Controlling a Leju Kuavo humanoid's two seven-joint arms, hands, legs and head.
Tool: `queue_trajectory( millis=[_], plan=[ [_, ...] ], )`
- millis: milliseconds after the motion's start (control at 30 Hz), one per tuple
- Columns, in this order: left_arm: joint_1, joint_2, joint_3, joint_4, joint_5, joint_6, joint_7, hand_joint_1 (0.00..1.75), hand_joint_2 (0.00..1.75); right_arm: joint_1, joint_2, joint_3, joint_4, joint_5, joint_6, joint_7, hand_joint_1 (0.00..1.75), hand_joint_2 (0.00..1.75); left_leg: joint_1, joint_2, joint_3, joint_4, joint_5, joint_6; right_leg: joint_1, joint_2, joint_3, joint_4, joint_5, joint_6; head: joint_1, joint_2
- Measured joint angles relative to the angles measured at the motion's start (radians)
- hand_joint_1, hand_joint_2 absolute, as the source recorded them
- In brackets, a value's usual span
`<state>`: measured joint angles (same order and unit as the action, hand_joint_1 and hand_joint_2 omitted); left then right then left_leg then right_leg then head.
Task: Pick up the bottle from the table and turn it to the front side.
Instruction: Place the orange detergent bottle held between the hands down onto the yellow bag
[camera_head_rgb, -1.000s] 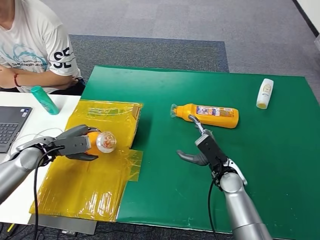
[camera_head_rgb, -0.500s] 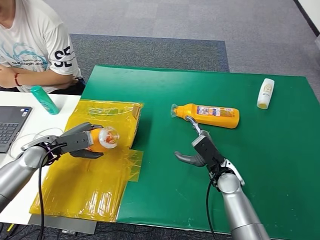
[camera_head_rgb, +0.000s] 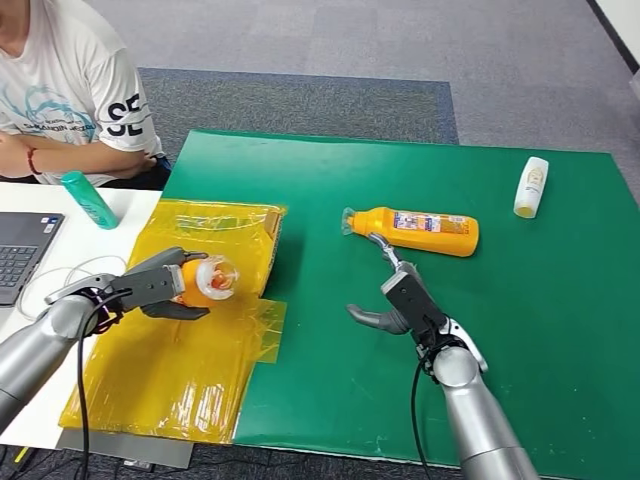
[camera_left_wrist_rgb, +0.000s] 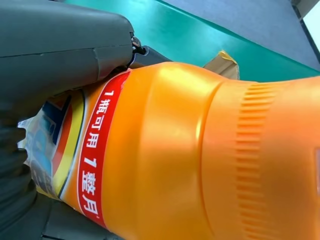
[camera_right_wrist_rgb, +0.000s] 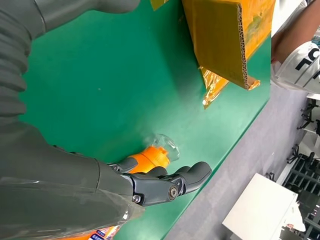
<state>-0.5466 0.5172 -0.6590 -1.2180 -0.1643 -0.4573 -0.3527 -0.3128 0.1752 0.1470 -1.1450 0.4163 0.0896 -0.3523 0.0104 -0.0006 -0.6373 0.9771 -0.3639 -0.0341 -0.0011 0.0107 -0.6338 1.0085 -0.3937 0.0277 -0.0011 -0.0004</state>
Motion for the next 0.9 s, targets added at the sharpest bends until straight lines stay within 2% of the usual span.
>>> queue_trajectory(
  millis=[33, 67, 900],
  plan=[
    [0.001, 0.001, 0.001, 0.000, 0.002, -0.005, -0.004, 0.06, 1.75, -0.001, 0.000, 0.002, 0.002, -0.001, 0.000, 0.000, 0.00, 1.75, 0.000, 0.000, 0.000, 0.000, 0.000, 0.000, 0.000, 0.000, 0.000, 0.000, 0.000, 0.000, 0.000, 0.000],
    [0.001, 0.002, 0.002, 0.001, 0.003, -0.009, -0.006, 0.00, 1.75, -0.001, 0.000, 0.003, 0.003, -0.001, 0.000, -0.001, 0.00, 1.75, 0.000, 0.000, 0.000, 0.000, 0.000, 0.000, 0.000, 0.000, 0.000, 0.000, 0.000, 0.000, 0.000, 0.000],
    [0.059, 0.016, 0.009, -0.012, 0.018, -0.016, -0.028, 0.00, 1.75, -0.004, 0.000, 0.023, 0.014, -0.008, 0.000, 0.002, 0.00, 1.75, 0.000, 0.000, 0.000, 0.000, 0.000, 0.000, 0.000, 0.000, 0.000, 0.000, 0.000, 0.000, 0.000, 0.000]
  ],
)
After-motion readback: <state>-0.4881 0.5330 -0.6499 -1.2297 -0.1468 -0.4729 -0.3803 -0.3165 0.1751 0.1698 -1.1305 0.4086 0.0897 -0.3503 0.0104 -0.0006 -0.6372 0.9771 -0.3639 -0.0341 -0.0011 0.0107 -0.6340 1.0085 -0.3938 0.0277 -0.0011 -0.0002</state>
